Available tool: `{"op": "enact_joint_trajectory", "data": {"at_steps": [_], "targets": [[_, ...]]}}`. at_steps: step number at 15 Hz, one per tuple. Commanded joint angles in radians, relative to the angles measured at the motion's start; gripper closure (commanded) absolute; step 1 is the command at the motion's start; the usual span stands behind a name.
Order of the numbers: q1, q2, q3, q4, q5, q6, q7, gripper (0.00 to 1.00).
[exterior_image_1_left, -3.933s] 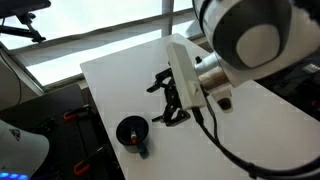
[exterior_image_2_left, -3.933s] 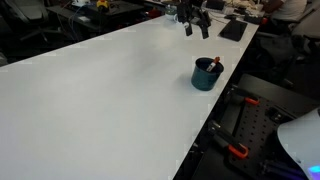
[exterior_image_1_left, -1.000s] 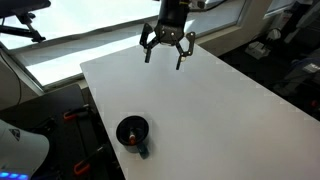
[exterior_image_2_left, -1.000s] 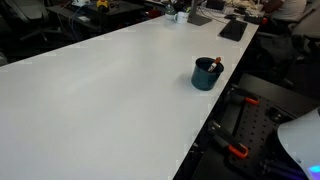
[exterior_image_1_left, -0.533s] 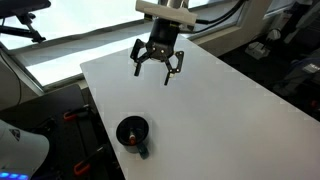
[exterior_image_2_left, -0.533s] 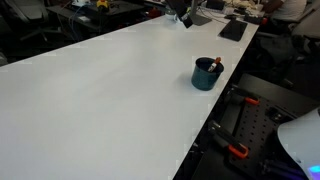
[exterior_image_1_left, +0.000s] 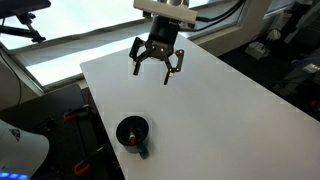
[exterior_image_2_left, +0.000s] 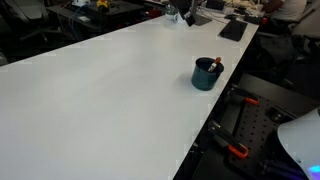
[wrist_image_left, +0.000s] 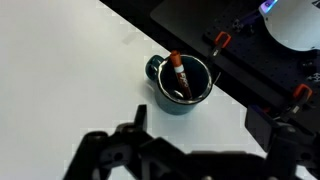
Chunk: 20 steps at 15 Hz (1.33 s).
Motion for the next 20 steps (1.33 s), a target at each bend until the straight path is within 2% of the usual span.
{"op": "enact_joint_trajectory", "data": {"at_steps": [1,5,6,7,11,14,20], "targets": [[-0.001,-0.179,0.004,-0.131,0.024,0.049,0.006,0.0],[-0.004,-0.345,-0.023,-0.329,0.046,0.146,0.001,0.0],[0.01,-0.236,-0.021,-0.197,0.033,0.074,0.0,0.0],[0.011,-0.264,-0.026,-0.229,0.032,0.082,0.0,0.0],[0.012,-0.245,-0.026,-0.213,0.032,0.082,0.0,0.0],[0.022,-0.193,-0.015,-0.143,0.056,0.063,-0.004,0.0],[0.033,-0.176,-0.004,-0.182,0.083,0.08,0.01,0.0]]}}
